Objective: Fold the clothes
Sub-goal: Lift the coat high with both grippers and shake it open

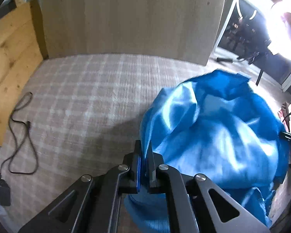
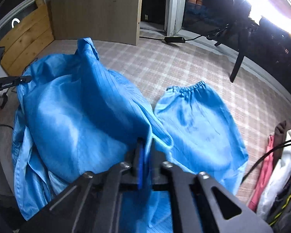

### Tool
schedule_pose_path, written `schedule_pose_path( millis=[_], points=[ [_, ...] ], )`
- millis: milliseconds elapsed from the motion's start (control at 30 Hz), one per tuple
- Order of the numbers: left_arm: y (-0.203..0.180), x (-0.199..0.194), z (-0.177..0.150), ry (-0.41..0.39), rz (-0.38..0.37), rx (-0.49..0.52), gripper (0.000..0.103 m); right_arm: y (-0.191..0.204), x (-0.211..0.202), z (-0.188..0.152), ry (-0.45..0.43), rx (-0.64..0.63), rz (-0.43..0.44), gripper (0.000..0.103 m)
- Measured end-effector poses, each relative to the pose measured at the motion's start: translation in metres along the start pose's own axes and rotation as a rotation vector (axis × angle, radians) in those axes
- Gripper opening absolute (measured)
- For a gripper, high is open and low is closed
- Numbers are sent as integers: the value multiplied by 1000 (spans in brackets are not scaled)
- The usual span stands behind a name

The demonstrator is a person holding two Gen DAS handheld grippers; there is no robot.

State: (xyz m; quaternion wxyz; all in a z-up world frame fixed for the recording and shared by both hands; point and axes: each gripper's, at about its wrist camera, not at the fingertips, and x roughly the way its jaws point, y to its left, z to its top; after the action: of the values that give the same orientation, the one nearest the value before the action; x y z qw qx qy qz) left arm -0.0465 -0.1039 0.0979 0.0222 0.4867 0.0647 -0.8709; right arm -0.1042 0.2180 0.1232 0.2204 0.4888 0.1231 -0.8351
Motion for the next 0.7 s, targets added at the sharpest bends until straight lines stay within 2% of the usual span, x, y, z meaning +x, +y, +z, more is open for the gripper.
schedule_pose_path(
  millis=[100,200,300,400,500,567,700],
  points=[
    [4,-47,8,-84,-10,8,2,-2,-32,8,-105,27,-15,2],
    [15,-114,25,-199,-37,25,2,-6,-91,21,-246,43,-74,1],
    [19,-179,42,-307,-65,78,2,-5,-172,32,-414,70,-152,1],
    [17,-260,50,-441,-107,150,2,1,-255,35,-566,97,-216,1],
    [15,-341,47,-585,-70,239,2,18,-335,29,-689,97,-273,1],
    [17,-378,42,-641,-59,264,1,37,-388,20,-764,83,-334,1],
    [21,-456,26,-755,-18,313,1,70,-464,-6,-874,80,-406,1]
  ],
)
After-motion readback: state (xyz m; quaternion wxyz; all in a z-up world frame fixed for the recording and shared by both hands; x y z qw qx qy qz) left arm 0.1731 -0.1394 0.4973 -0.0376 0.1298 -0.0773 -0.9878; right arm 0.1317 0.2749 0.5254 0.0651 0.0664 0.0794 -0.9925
